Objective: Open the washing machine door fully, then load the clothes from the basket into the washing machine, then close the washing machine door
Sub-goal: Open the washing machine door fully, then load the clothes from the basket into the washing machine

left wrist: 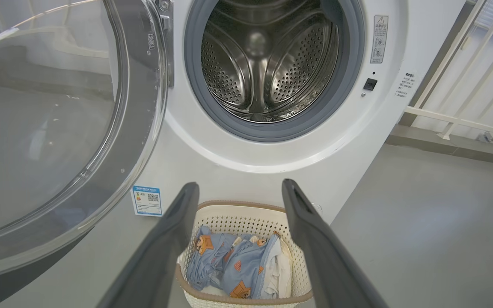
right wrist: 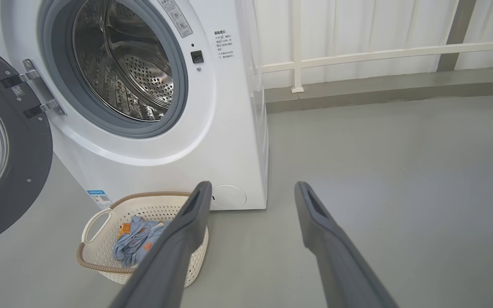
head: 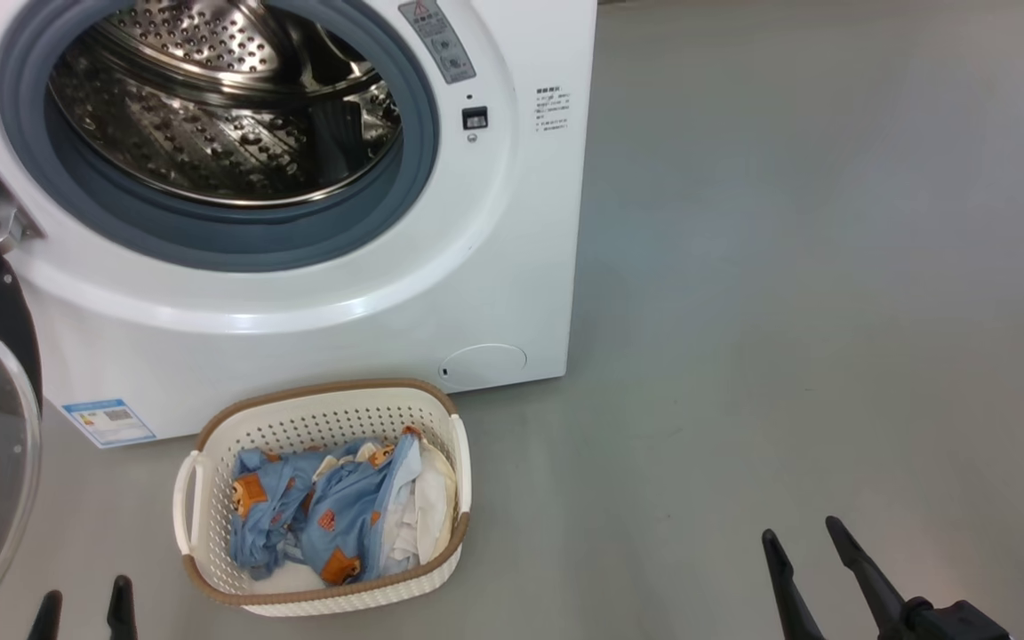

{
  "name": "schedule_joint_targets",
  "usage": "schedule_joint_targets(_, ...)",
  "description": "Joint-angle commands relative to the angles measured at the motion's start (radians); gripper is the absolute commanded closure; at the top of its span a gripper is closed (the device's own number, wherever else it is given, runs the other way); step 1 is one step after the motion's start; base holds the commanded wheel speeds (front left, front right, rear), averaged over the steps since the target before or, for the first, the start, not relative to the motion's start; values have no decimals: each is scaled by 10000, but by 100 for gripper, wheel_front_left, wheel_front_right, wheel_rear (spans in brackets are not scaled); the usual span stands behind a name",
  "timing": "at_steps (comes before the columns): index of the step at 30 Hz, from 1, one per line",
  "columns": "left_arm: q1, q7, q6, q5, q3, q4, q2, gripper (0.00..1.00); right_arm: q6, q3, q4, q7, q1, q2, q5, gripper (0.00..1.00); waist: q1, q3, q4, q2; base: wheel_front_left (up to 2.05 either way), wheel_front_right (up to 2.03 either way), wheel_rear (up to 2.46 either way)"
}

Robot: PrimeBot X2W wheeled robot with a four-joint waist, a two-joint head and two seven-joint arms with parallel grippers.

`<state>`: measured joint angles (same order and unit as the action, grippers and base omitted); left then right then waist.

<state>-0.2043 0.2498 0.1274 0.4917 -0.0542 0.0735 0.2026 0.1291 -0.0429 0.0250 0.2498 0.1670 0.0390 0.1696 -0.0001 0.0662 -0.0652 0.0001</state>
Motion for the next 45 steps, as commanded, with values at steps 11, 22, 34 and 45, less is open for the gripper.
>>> schedule_joint_targets(11, 101, 119, 32, -400, -466, 278, -233, 0, 16, 67, -200, 120, -142, 112, -207, 0, 1, -329, 424, -1, 0, 0, 0)
schedule_joint_targets(22, 236, 119, 32, -728, -591, 400, -435, 0, 16, 109, -110, 120, -202, 112, -227, 0, 1, -445, 785, -1, 0, 0, 0)
schedule_joint_targets(34, 307, 120, 32, -947, -650, 490, -477, 0, 16, 6, -83, 120, -252, 112, -211, 0, 1, -458, 787, -1, 0, 0, 0)
schedule_joint_targets(45, 362, 120, 32, -1014, -668, 532, -460, 0, 16, 29, -102, 120, -228, 112, -161, 0, 1, -411, 760, -1, 0, 0, 0)
